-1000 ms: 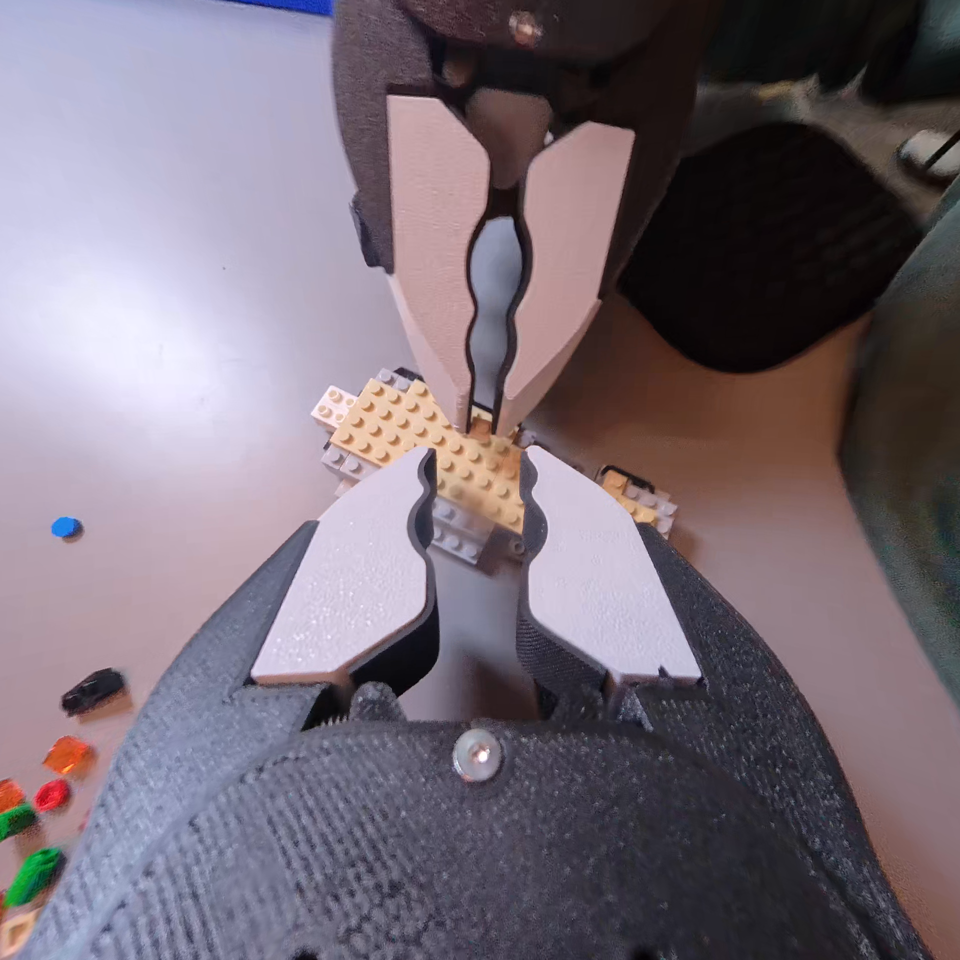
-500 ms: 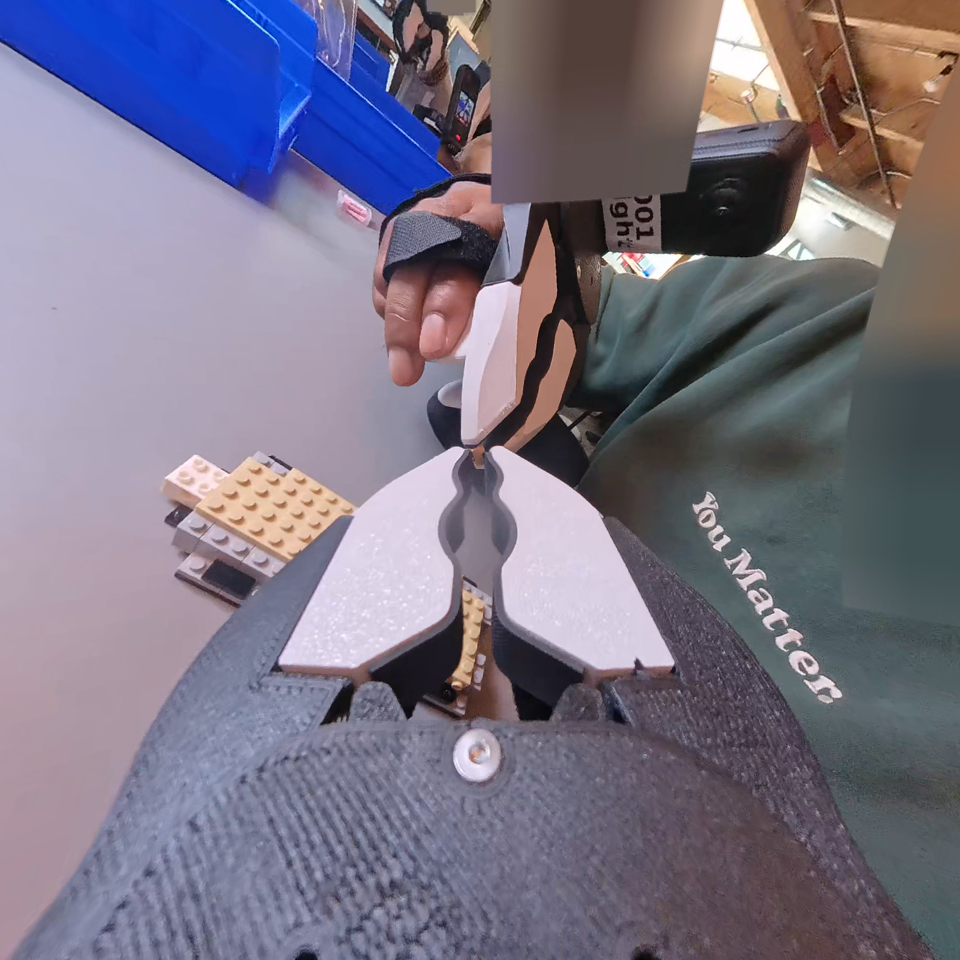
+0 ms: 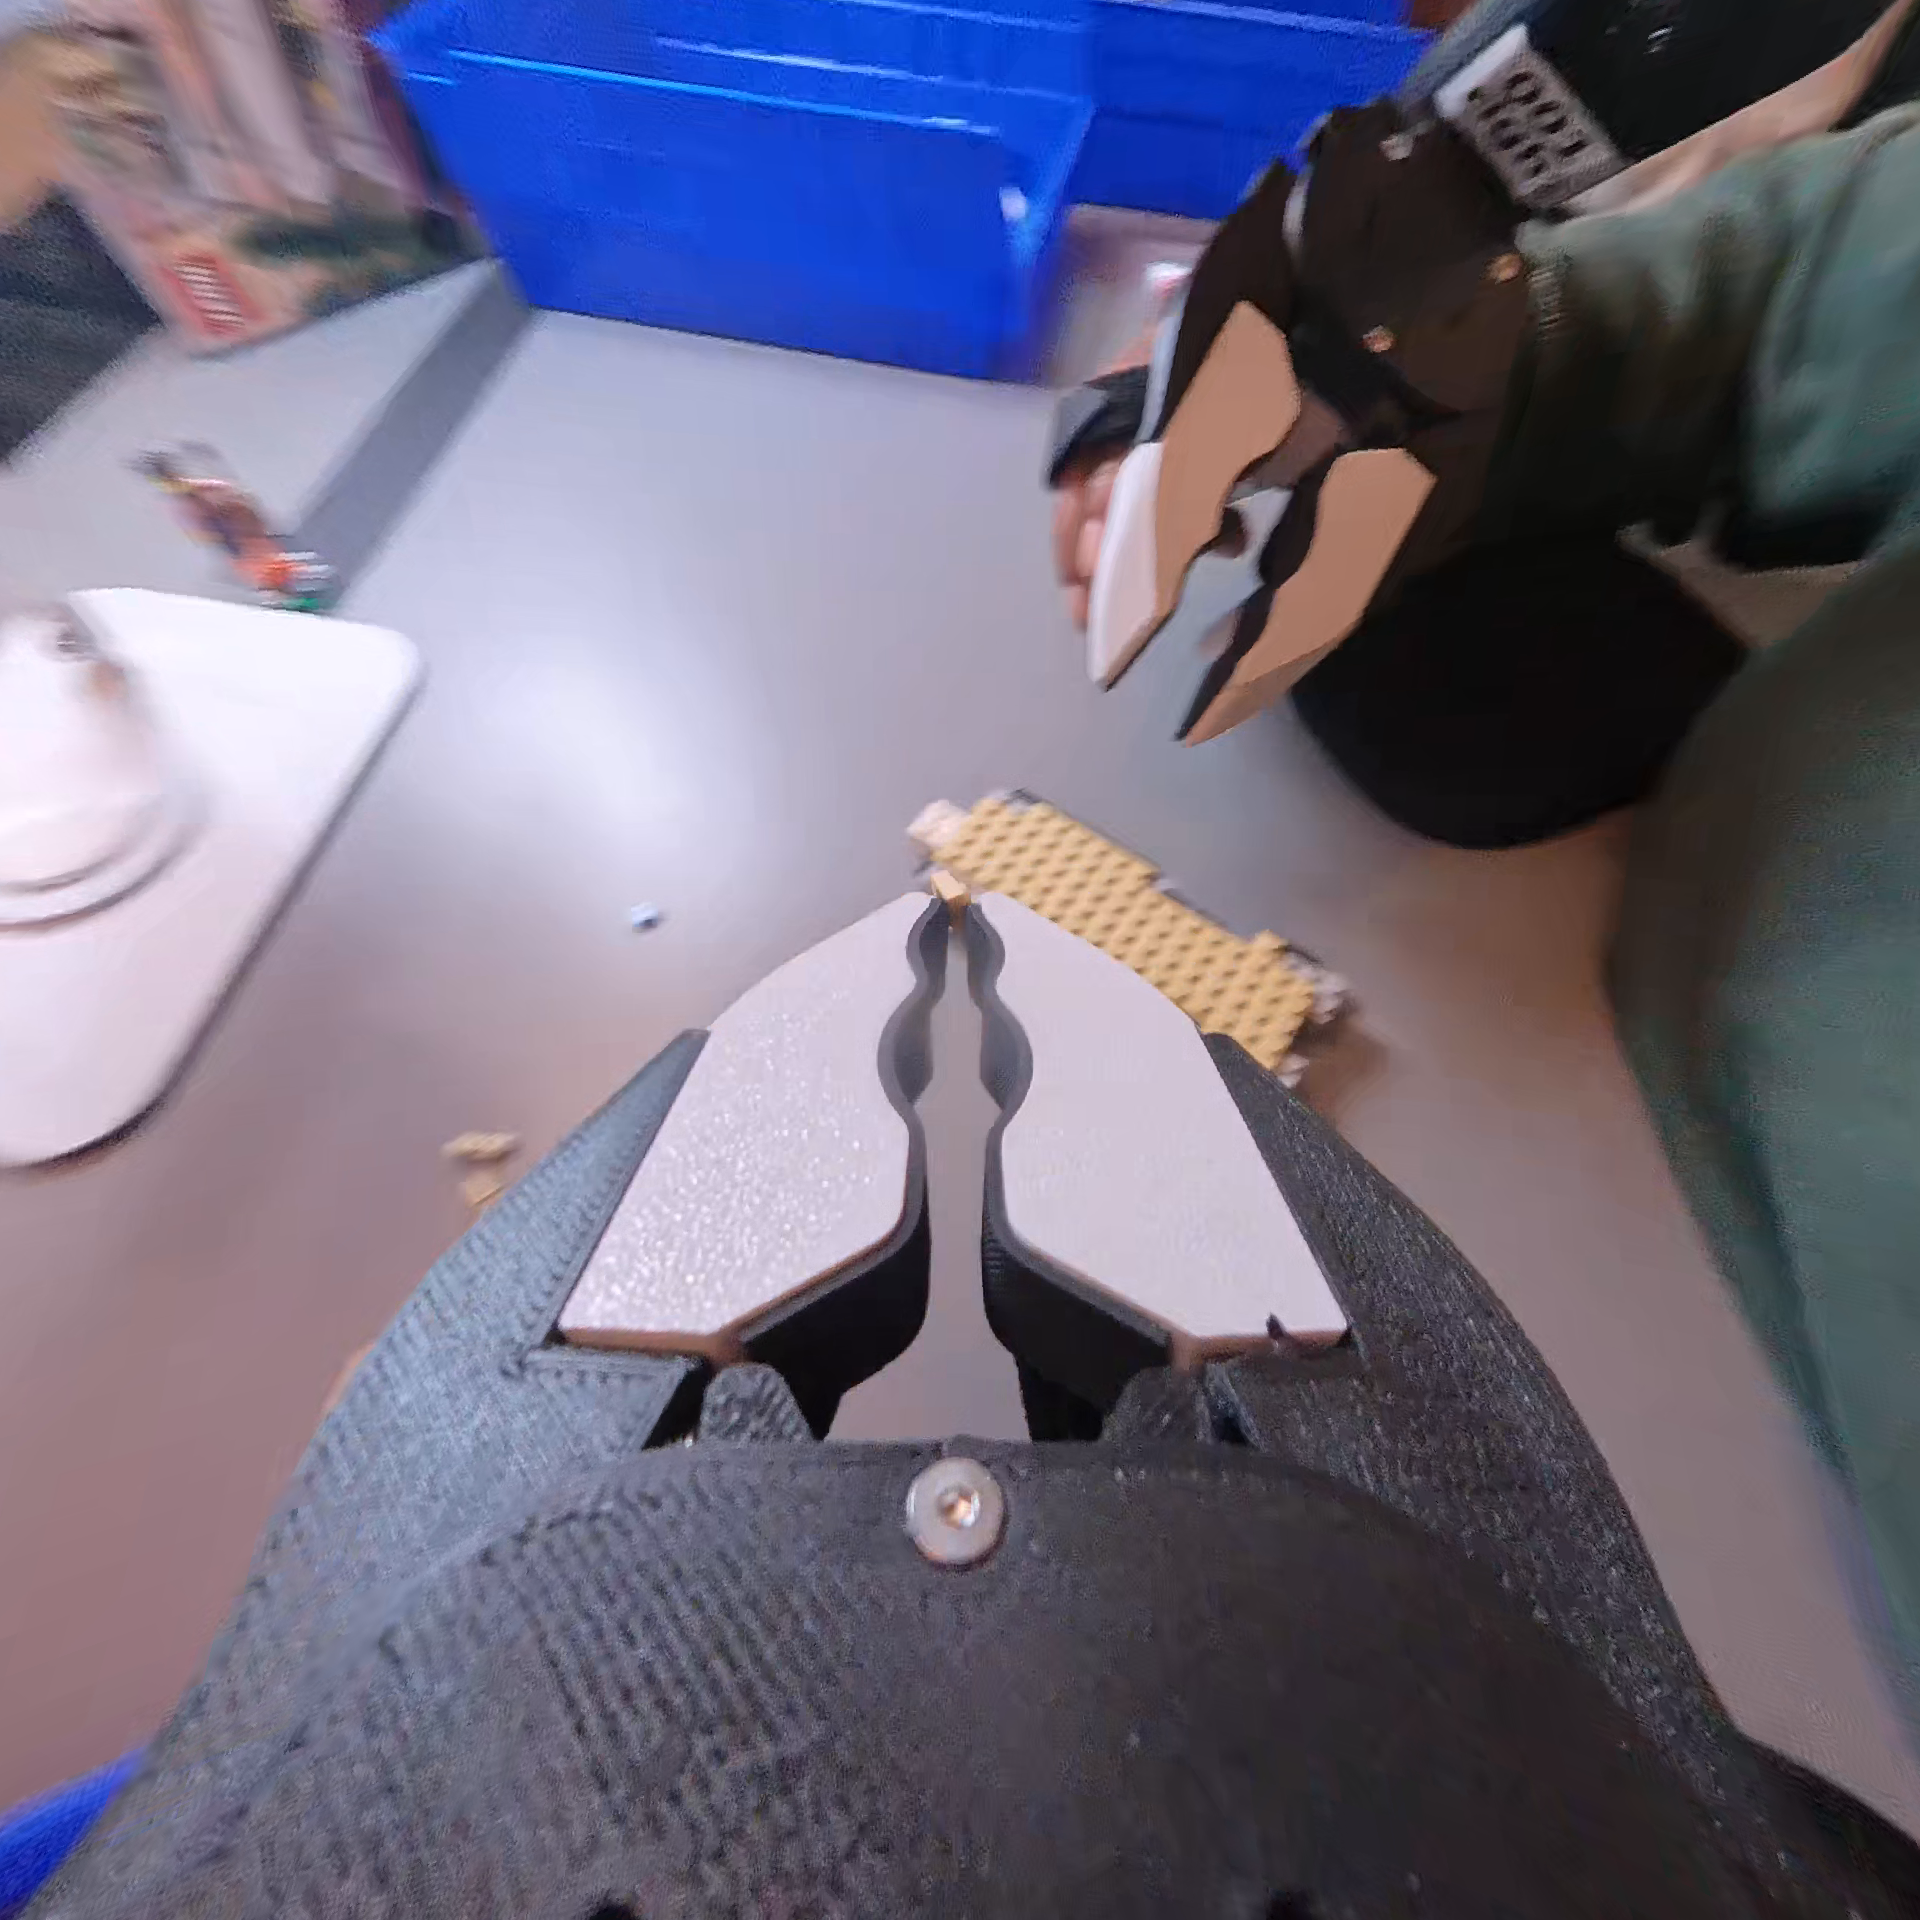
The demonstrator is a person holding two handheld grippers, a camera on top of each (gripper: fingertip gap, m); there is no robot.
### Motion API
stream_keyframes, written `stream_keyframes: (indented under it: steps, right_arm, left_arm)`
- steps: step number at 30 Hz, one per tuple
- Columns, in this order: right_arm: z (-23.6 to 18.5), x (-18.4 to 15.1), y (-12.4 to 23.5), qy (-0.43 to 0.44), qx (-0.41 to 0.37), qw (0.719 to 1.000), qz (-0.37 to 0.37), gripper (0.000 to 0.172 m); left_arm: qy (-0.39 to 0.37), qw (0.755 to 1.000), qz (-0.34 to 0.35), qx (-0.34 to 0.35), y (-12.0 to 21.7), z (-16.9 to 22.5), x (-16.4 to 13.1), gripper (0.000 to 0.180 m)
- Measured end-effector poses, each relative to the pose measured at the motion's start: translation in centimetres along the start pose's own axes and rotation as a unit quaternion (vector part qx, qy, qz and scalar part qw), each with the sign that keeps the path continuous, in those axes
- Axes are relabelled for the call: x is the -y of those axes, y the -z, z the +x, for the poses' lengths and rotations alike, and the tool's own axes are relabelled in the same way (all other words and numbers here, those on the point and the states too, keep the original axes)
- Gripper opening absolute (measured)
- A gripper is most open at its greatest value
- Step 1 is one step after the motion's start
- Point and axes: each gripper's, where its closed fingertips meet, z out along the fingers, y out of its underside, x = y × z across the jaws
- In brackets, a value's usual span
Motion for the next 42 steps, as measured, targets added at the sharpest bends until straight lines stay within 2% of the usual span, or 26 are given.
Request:
stream_keyframes:
  steps: [4,9,15,21,25,28,30,35,39,42]
  right_arm:
    - [0.8,-2.0,-0.1,-0.038,-0.003,0.999,-0.023,0.024]
    - [1.0,-3.3,-0.7,-0.040,-0.005,0.998,-0.054,0.025]
    - [0.8,-4.7,-0.1,-0.053,-0.012,0.996,-0.076,0.026]
    - [0.9,-5.9,0.3,-0.064,-0.012,0.994,-0.091,0.026]
    - [0.8,-6.1,0.2,-0.063,-0.008,0.993,-0.096,0.026]
    - [0.7,-6.1,-0.1,-0.067,-0.004,0.993,-0.095,0.026]
    - [0.5,-6.1,-0.2,-0.071,-0.003,0.993,-0.096,0.026]
    - [0.2,-6.5,-0.1,-0.094,0.001,0.991,-0.097,0.027]
    - [0.4,-6.6,0.2,-0.098,0.001,0.990,-0.097,0.028]
    - [0.5,-6.7,0.3,-0.102,0.003,0.990,-0.097,0.029]
  left_arm:
    - [-0.006,0.992,-0.029,0.120,5.3,-4.2,-0.9,0.004]
    - [-0.047,0.966,-0.144,0.211,7.2,-8.9,-4.5,0.004]
    - [-0.046,0.938,-0.283,0.198,9.2,-11.0,-8.2,0.005]
    - [-0.048,0.930,-0.305,0.198,10.7,-10.7,-8.9,0.004]
    - [-0.067,0.936,-0.274,0.208,10.2,-11.1,-7.5,0.005]
    - [-0.101,0.942,-0.278,0.162,7.7,-11.0,-6.2,0.004]
    - [-0.127,0.931,-0.321,0.115,5.6,-11.0,-6.5,0.005]
    - [-0.163,0.877,-0.452,0.021,1.3,-12.4,-10.0,0.004]
    - [-0.139,0.852,-0.504,-0.032,-0.3,-12.6,-12.9,0.008]
    - [-0.131,0.848,-0.511,-0.054,-0.5,-12.3,-13.8,0.011]
